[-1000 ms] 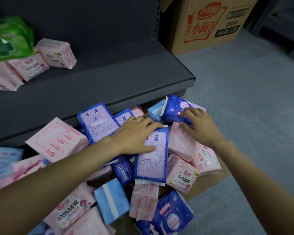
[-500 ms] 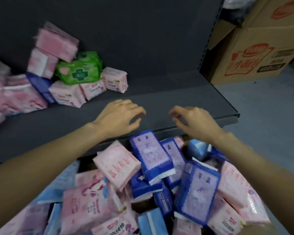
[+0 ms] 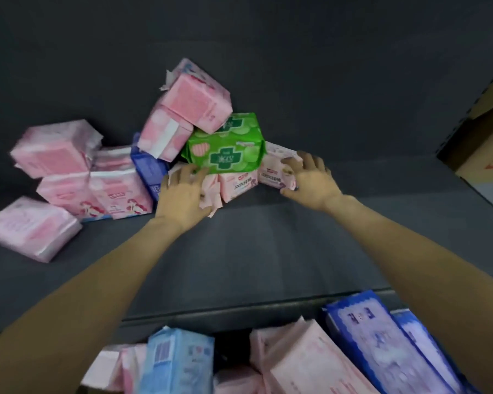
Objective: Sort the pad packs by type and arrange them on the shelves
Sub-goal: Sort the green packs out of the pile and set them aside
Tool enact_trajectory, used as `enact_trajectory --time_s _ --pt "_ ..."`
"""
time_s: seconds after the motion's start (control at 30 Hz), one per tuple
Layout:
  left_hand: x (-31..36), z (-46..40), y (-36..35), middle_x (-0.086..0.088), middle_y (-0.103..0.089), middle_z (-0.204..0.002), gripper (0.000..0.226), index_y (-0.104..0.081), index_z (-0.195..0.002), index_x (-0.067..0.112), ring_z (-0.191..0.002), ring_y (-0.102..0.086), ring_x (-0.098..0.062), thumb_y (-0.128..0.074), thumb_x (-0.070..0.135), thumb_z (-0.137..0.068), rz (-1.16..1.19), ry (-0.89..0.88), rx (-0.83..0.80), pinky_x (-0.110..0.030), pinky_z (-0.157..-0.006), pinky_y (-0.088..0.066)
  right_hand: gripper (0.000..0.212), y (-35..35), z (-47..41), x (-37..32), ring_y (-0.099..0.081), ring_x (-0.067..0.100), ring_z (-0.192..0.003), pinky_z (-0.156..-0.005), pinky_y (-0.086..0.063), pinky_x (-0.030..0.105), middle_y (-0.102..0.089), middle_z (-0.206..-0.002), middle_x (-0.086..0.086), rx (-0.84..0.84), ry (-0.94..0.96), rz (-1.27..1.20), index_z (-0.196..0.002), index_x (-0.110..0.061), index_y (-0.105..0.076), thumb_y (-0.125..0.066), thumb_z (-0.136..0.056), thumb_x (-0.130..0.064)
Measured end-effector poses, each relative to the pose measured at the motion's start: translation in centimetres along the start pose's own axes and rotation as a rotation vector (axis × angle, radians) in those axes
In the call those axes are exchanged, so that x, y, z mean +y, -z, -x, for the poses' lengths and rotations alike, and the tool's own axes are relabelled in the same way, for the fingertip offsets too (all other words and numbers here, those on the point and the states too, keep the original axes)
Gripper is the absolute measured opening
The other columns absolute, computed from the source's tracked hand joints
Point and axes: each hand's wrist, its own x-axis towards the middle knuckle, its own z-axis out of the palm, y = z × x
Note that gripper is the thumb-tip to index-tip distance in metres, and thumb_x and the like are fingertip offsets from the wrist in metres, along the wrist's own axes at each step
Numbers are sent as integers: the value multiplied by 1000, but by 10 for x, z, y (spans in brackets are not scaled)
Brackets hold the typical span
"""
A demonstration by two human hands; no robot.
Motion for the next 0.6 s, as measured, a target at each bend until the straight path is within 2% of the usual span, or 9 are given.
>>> enact_trajectory --time_s 0.1,0.17,0.23,0.33,0.43,0.53,0.6 --pt "-19 -8 -18 -18 -49 -128 86 -42 -140 12 -108 -50 -41 -80 26 -65 -63 -82 36 -50 -91 -47 74 -9 -37 -5 -13 34 -141 -111 -24 48 -12 -155 10 -35 -105 -43 -146 -28 -25 -65 -85 -40" --pt "-25 -11 -25 -19 -54 -119 88 -48 -136 9 -97 -54 -42 -84 22 -57 -81 -130 78 -49 -78 -53 74 -14 -54 -5 -22 37 -136 -107 -30 47 -20 -152 13 -62 -150 -64 -145 -27 -27 -67 -84 -39" --pt "-29 -13 -27 -17 -57 -116 87 -51 -133 11 -94 -55 -41 -87 19 -55 -94 -162 80 -48 -73 -55 70 -20 -63 -5 -31 39 -126 -101 -36 45 -32 -140 16 -30 -169 7 -141 -23 -32 -68 -83 -40" --pt "-30 -13 -23 -14 -57 -116 77 -57 -127 16 -94 -54 -40 -88 18 -56 -85 -192 73 -47 -71 -54 65 -28 -65 -11 -39 39 -116 -94 -37 44 -37 -130 18 59 -240 88 -131 -20 -38 -70 -80 -44" --pt "-29 -7 -15 -13 -55 -121 65 -59 -123 19 -99 -52 -37 -85 30 -64 -85 -201 76 -46 -73 -51 70 -29 -63 -17 -41 39 -113 -93 -36 43 -40 -127 18 87 -268 147 -128 -17 -37 -71 -77 -49" --pt "-22 8 -9 -17 -55 -124 55 -57 -113 13 -94 -54 -36 -81 36 -68 -85 -269 108 -43 -68 -47 82 -24 -43 -10 -43 39 -113 -92 -37 41 -41 -127 18 48 -278 57 -132 -10 -33 -73 -72 -48" --pt "-18 16 -3 -15 -58 -119 54 -52 -112 10 -96 -51 -34 -77 37 -73 -67 -223 75 -43 -75 -42 84 -16 -17 -1 -44 39 -115 -92 -40 39 -41 -128 19 -9 -308 -74 -133 -5 -37 -76 -70 -46"
